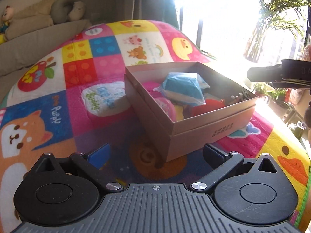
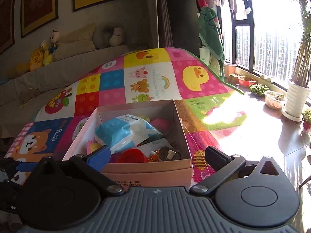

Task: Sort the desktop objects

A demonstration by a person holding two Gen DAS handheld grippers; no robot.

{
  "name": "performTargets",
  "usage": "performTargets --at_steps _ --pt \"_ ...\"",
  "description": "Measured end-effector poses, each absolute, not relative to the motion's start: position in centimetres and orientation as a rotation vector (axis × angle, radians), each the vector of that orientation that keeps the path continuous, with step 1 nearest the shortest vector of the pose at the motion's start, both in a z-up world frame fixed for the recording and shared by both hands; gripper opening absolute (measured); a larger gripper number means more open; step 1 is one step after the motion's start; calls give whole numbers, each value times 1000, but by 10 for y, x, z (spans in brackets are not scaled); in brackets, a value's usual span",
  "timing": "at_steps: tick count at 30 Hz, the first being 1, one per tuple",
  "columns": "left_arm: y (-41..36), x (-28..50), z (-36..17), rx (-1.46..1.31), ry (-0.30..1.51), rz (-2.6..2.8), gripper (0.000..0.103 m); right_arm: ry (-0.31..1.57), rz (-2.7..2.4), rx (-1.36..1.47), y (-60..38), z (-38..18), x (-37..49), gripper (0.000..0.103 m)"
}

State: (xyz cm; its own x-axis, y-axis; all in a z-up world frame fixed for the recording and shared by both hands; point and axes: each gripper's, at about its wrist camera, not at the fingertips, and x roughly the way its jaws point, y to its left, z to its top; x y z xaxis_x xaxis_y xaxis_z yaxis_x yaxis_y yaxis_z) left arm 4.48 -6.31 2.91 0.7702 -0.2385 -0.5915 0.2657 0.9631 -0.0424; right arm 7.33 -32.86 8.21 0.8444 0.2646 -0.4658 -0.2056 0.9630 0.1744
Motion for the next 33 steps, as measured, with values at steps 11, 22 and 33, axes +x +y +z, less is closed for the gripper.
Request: performTargets --at_steps 11,22,33 --pt "-76 75 20 118 671 -269 103 731 254 587 -385 17 191 103" --pt "-36 86 21 119 617 -162 103 898 549 661 -340 7 247 103" --pt "19 101 21 32 633 -70 103 932 640 405 -201 19 289 103"
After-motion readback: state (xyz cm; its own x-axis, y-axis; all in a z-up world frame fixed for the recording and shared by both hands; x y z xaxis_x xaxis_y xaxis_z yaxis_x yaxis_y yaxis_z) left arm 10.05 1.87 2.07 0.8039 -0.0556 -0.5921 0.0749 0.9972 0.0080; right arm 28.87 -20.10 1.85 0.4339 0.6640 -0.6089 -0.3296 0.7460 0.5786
